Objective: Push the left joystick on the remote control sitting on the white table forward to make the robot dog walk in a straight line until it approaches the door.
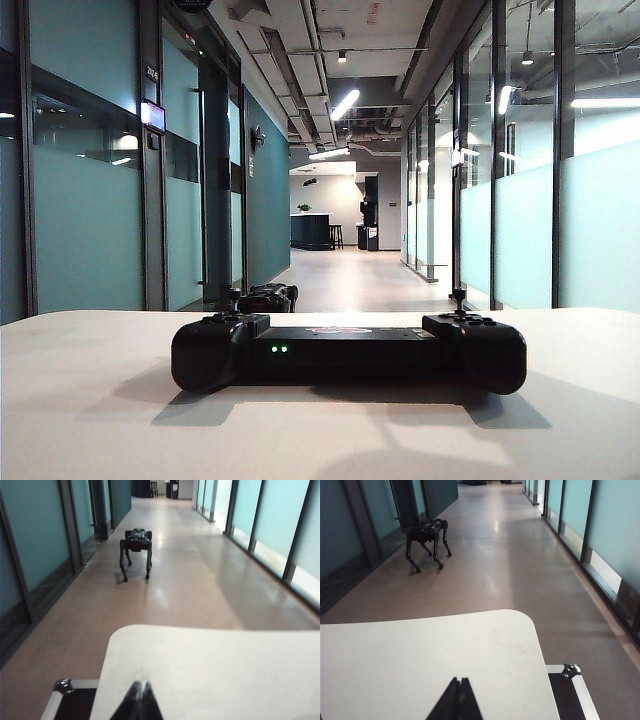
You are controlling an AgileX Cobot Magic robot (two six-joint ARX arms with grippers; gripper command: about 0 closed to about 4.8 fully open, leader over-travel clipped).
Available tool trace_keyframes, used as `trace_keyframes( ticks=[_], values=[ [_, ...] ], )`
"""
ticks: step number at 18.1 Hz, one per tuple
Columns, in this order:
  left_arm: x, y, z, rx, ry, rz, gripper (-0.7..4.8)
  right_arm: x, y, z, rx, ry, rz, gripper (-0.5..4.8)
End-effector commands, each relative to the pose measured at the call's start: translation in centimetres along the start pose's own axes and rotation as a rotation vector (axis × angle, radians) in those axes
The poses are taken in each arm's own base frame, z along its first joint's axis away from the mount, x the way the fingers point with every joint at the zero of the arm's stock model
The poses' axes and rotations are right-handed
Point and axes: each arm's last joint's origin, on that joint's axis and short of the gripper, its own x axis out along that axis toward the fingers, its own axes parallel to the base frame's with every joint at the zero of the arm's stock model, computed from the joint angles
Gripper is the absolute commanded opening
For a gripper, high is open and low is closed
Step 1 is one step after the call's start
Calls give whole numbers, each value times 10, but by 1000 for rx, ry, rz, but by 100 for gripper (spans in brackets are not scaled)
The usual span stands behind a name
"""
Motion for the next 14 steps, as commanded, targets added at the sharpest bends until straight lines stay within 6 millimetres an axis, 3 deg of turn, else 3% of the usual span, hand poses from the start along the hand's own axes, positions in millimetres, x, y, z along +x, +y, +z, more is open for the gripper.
trace_keyframes(
  ticks=[1,8,14],
  values=[
    [0,0,3,-14,-26,-2,-5,0,0,0,-2,-16,1,-4],
    [0,0,4,-13,-29,0,-5,0,0,3,8,-29,4,-5],
    [-7,1,38,-84,-98,62,-5,-14,2,52,15,-148,8,-5]
  ],
)
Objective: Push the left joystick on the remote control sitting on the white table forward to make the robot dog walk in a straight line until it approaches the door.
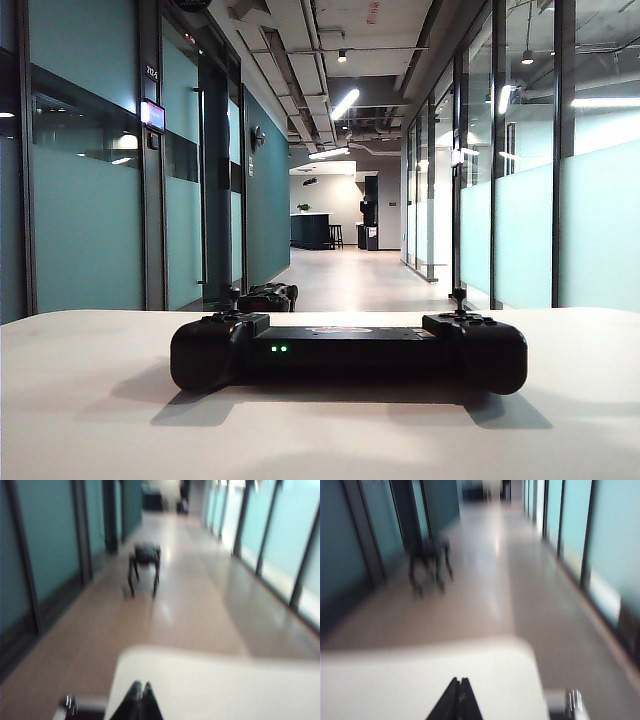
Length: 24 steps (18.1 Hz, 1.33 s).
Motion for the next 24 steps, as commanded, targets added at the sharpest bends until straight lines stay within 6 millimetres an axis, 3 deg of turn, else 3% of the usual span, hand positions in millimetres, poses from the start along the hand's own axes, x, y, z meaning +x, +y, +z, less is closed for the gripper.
trace_keyframes(
  ticks=[1,7,15,19,24],
  values=[
    [0,-1,19,-59,-2,0,-5,-5,2,32,6,-49,4,-5],
    [20,-6,58,-73,75,-68,-5,2,7,95,3,-4,62,-5],
    [59,-30,96,-85,188,-264,-5,38,15,148,-2,286,86,-5],
    [75,-52,100,-81,299,-376,-5,62,36,152,12,444,189,-5],
    [91,-68,101,-86,438,-497,-5,77,83,126,-11,655,275,-5]
  ],
)
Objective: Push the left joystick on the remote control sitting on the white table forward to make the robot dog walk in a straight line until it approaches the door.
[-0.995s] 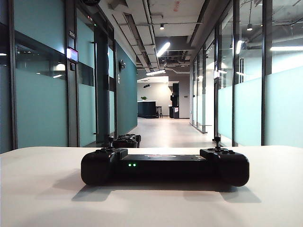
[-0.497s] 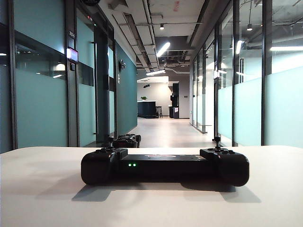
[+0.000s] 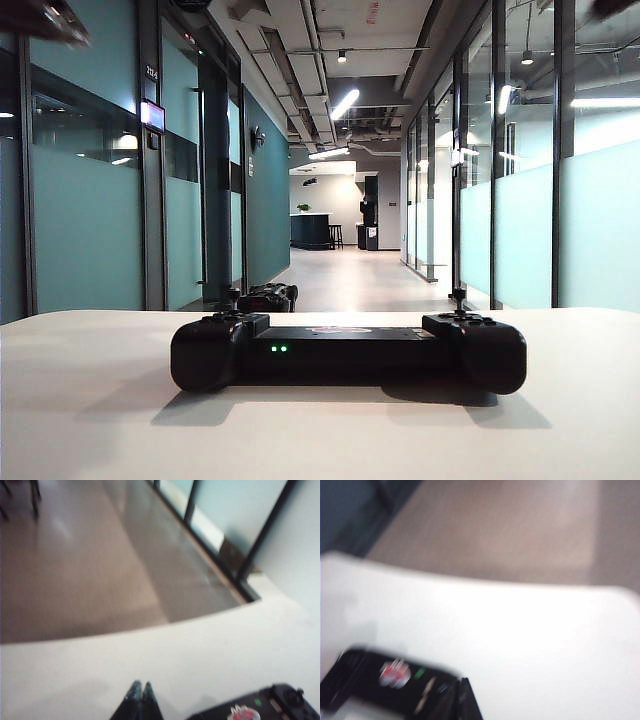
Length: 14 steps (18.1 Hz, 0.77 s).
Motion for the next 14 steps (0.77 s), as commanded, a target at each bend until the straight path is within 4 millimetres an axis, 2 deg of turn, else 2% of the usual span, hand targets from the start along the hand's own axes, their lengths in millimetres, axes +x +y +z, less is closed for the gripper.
trace_keyframes(
  ticks=[1,6,11,12,14],
  values=[
    [7,-3,6,-9,47,-92,-5,13,22,-7,-10,84,-10,-5],
    [16,-5,10,-20,94,-168,-5,38,57,-29,33,291,48,-5],
    [16,-5,10,-20,94,-168,-5,61,63,-46,101,481,18,6],
    [16,-5,10,-20,94,-168,-5,66,65,-49,102,513,26,98],
    [16,-5,10,-20,94,-168,-5,76,68,-52,117,589,76,335]
  ],
)
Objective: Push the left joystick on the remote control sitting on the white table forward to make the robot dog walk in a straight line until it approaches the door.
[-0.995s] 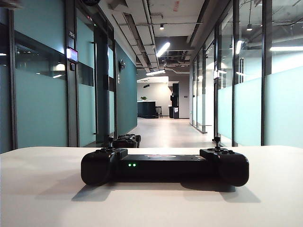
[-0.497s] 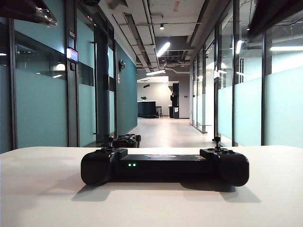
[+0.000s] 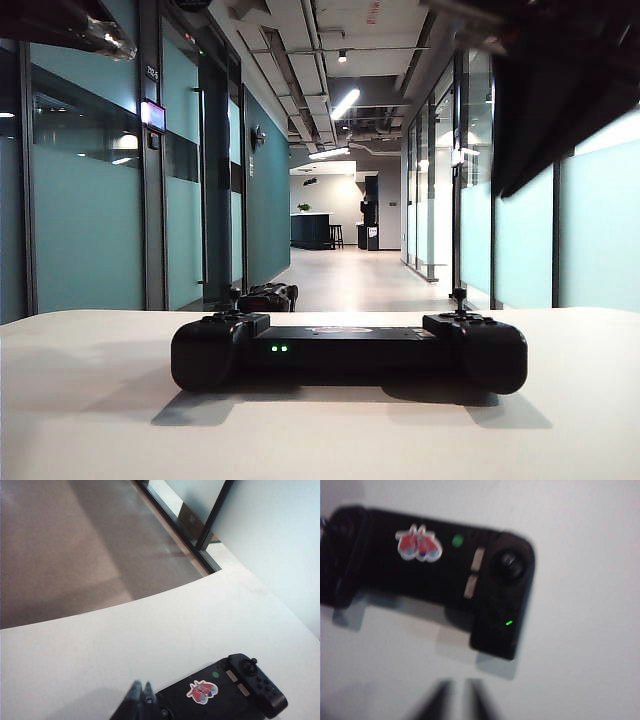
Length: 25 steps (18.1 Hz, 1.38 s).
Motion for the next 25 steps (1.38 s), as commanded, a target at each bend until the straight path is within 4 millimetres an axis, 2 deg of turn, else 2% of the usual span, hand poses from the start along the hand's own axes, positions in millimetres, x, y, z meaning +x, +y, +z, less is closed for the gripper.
trace_keyframes(
  ticks=[1,7,9,13,25],
  values=[
    [-1,-1,4,3,-18,-9,-5,12,5,5,16,108,81,346],
    [-1,-2,3,3,-14,-33,-5,37,13,31,3,235,-15,346],
    [-1,-2,3,3,-13,-34,-5,42,10,35,-4,249,-53,346],
    [-1,-2,3,3,-13,-34,-5,56,2,37,-7,301,-88,333],
    [-1,-2,3,3,-13,-34,-5,98,3,36,-11,379,-122,333]
  ],
)
